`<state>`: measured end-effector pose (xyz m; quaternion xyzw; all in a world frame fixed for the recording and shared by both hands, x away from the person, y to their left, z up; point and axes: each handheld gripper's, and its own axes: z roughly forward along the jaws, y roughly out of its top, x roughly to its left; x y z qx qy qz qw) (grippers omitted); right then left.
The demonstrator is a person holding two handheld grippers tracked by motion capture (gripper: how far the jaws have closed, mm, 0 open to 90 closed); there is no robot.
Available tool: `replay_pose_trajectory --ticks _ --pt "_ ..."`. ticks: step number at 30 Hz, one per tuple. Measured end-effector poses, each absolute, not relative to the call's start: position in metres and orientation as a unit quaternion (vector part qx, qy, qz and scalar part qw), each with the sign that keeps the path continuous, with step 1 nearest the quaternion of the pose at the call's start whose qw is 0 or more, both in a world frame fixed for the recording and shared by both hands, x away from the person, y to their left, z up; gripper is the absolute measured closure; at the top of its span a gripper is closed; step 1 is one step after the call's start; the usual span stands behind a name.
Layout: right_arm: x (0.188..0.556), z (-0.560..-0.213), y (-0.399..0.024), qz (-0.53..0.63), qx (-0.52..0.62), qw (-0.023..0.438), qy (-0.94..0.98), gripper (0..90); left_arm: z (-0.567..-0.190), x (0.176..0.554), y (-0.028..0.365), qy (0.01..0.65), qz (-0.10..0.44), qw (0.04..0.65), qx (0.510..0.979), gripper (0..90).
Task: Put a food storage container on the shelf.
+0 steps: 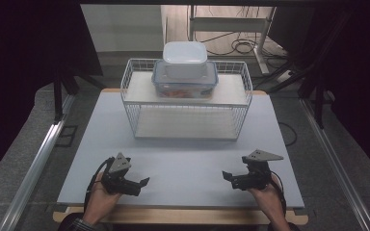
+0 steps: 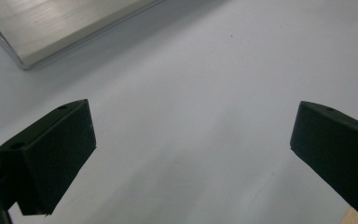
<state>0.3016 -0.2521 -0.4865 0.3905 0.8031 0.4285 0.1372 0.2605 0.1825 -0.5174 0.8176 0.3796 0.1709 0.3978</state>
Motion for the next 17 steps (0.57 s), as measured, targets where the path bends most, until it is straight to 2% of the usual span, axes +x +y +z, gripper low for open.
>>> replay_pose_trajectory --ticks 17 --pt "0.301 -0.511 -0.254 0.381 0.405 0.115 0.823 0.4 -0.536 0.268 0.181 0.394 0.148 0.358 0.834 0.0"
